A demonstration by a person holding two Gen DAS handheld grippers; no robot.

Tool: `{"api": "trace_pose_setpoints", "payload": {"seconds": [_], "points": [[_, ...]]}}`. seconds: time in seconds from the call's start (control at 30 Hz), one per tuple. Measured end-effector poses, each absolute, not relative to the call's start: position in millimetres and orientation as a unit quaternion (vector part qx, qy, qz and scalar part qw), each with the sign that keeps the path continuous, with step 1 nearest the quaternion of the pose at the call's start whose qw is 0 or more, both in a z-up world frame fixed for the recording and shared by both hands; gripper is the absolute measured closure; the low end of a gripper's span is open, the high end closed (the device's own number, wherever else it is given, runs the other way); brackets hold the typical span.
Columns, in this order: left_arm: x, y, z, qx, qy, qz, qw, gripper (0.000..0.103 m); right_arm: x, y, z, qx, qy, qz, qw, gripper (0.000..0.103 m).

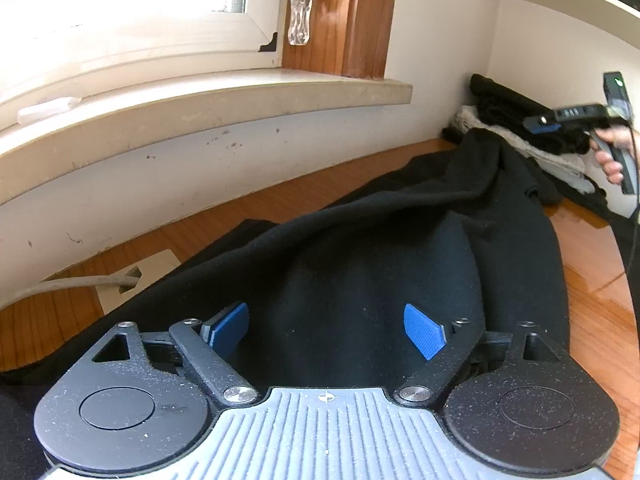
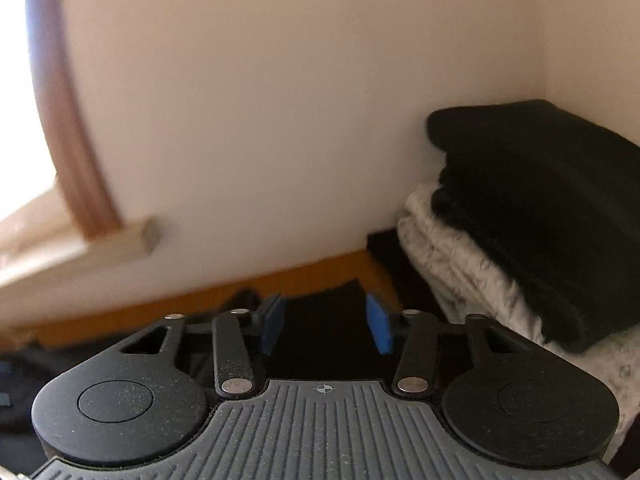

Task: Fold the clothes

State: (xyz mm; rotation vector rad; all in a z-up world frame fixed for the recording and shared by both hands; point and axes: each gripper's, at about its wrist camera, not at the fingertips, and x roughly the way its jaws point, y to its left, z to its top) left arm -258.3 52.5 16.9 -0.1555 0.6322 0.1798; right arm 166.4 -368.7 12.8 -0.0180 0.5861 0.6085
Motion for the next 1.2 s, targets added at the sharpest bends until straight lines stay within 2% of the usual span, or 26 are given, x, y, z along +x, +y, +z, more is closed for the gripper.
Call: {"api": "trace_pose_setpoints", "payload": {"seconds": [0.27, 0.37, 0.57, 0.63, 0.67, 0.7, 0.97, 1.03, 1.07, 1.13, 1.2], "points": [[-259.2, 54.0, 17.5, -0.079, 0.31, 0.094, 0.943, 0.012, 107.9, -332.8, -8.0, -0.078, 0.285, 0.366, 0.882, 0.067], [-258.9, 56.2, 17.1, -0.083, 0.312, 0.1, 0.941, 0.012, 88.4, -315.2, -19.1, -0.096, 0.283, 0.392, 0.87, 0.052], [-259.9, 57.9, 17.0, -0.082, 0.312, 0.099, 0.941, 0.01, 78.5, -291.0, -37.3, -0.142, 0.274, 0.366, 0.878, 0.043], [-260.0, 57.8, 17.0, -0.082, 0.311, 0.1, 0.941, 0.009, 83.5, -289.2, -38.9, -0.151, 0.28, 0.359, 0.877, 0.05], [-260.0, 57.6, 16.9, -0.082, 0.311, 0.1, 0.942, 0.009, 87.0, -289.5, -36.9, -0.155, 0.282, 0.358, 0.876, 0.074], [-260.1, 57.3, 16.9, -0.081, 0.311, 0.1, 0.942, 0.009, 90.4, -290.6, -33.9, -0.159, 0.282, 0.358, 0.876, 0.094], [-260.4, 56.5, 16.8, -0.081, 0.31, 0.101, 0.942, 0.009, 142.3, -294.5, 44.2, -0.167, 0.163, 0.264, 0.936, 0.096], [-260.3, 56.1, 16.8, -0.081, 0.31, 0.102, 0.942, 0.008, 161.2, -291.7, 55.3, -0.157, 0.15, 0.239, 0.947, 0.094], [-260.2, 55.9, 16.8, -0.08, 0.31, 0.102, 0.942, 0.008, 167.0, -291.0, 55.9, -0.155, 0.146, 0.225, 0.951, 0.089], [-259.9, 55.6, 16.8, -0.08, 0.311, 0.102, 0.942, 0.008, 175.2, -290.3, 53.6, -0.155, 0.137, 0.198, 0.958, 0.076], [-259.6, 55.4, 16.8, -0.08, 0.311, 0.103, 0.941, 0.008, 174.7, -296.3, 46.2, -0.152, 0.133, 0.185, 0.962, 0.058]]}}
